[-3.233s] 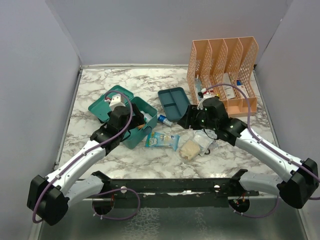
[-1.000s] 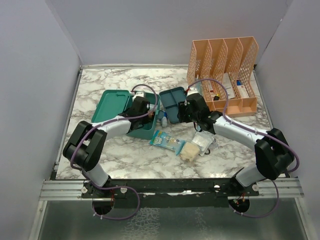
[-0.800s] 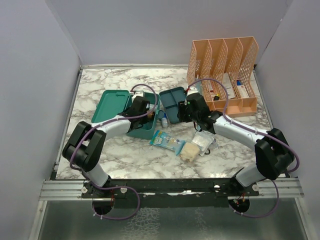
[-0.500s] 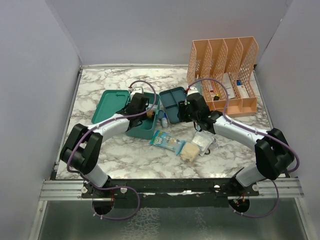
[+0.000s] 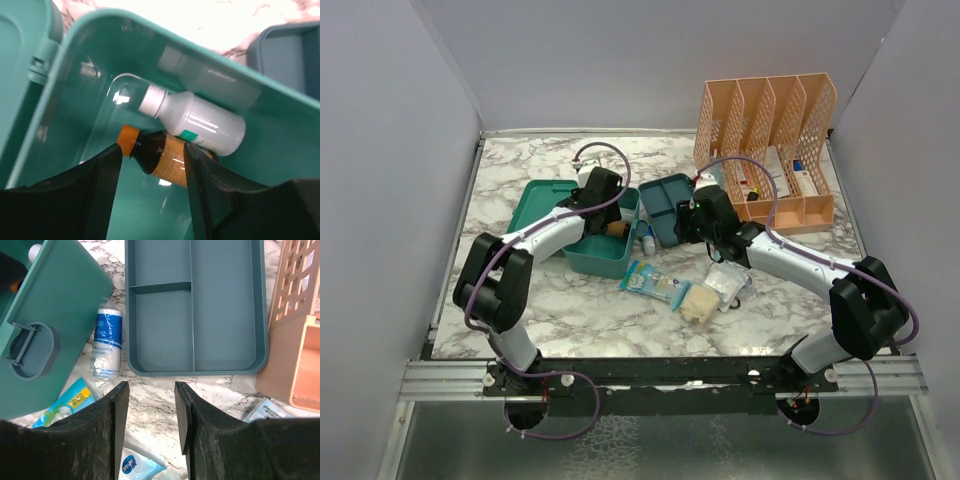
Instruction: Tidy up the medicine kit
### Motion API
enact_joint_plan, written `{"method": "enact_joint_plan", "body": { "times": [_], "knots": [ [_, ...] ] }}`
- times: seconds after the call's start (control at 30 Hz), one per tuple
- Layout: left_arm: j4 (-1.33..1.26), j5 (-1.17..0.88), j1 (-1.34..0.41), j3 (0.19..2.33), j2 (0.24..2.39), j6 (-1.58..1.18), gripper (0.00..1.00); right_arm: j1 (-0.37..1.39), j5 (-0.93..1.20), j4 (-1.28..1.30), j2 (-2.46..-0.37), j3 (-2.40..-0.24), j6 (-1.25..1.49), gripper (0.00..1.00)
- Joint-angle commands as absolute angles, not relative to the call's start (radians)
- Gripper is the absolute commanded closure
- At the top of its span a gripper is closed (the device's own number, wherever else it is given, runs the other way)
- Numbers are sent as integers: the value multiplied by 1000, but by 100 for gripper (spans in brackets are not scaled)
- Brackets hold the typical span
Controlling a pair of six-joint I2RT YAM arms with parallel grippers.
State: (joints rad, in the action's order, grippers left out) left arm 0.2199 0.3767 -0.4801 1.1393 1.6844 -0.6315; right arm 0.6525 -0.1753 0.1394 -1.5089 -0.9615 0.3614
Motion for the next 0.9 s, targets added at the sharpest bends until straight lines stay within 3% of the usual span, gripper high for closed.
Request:
{"method": "enact_joint_plan", "body": {
  "times": [0.0, 0.13, 0.3, 0.4, 0.63, 0.87],
  "knots": [
    [251, 304, -474, 1115, 1728, -690, 43, 646, -185, 98, -1487, -950, 361, 58],
    [205, 247, -470, 1083, 1737, -699, 44, 646, -182, 94, -1479, -941, 361, 58],
    [175, 207, -466, 1077, 1754, -692, 57, 646, -182, 92, -1467, -929, 363, 58],
    [178, 182, -466, 1080, 1759, -702, 60, 647, -184, 93, -1464, -923, 365, 58],
    [189, 145, -466, 1069, 1731, -755, 58, 646, -158, 92, -1466, -924, 358, 58],
    [246, 209, -441, 1128, 1677, -750, 44, 646, 37, 138, -1526, -993, 354, 58]
  ]
}}
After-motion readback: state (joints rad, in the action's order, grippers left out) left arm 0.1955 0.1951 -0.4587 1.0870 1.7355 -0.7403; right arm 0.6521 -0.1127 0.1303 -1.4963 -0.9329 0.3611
